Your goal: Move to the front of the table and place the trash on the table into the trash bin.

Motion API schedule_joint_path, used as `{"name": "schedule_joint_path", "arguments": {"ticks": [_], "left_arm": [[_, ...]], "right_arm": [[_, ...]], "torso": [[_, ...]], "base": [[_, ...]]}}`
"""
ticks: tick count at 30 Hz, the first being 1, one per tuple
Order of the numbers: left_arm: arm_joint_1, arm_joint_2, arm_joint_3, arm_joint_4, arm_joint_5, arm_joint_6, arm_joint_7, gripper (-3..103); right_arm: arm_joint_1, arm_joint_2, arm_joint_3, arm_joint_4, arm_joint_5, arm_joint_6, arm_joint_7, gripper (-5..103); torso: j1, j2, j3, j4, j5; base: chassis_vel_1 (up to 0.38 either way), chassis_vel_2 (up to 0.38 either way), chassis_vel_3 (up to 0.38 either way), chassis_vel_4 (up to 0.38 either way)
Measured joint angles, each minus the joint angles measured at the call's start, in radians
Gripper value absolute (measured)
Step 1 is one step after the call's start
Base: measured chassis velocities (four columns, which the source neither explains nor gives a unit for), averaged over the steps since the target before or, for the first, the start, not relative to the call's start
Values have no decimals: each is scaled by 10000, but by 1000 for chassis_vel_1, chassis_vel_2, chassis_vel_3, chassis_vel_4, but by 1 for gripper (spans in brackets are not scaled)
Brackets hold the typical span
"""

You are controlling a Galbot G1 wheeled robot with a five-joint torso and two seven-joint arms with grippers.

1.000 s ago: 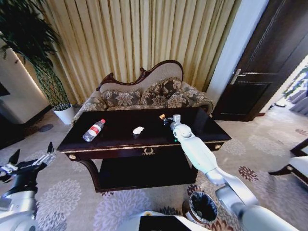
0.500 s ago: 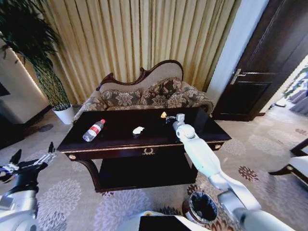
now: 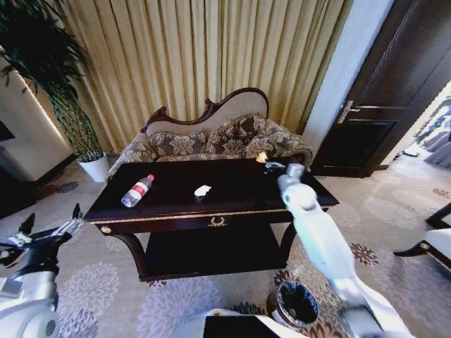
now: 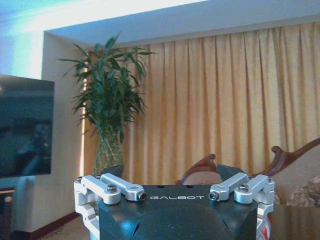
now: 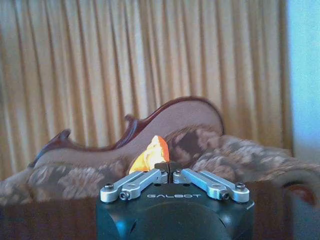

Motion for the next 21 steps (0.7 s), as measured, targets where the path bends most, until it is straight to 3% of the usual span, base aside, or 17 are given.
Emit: {"name": "schedule_joint_path", "arguments": {"ticks": [7, 21], "left_arm": [[-280, 671, 631, 261, -23, 209, -23, 100], [-360, 946, 949, 351, 18, 343, -96, 100]], "right_arm": [[-2107, -95, 2238, 1974, 107, -47, -1, 1], [-3219, 64, 2489, 2486, -196, 241, -2, 1]], "torso": [[0, 0, 0, 1, 1], [2, -1, 2, 2, 1]], "base": [[0, 0, 0, 0], [40, -42, -53, 48]]}}
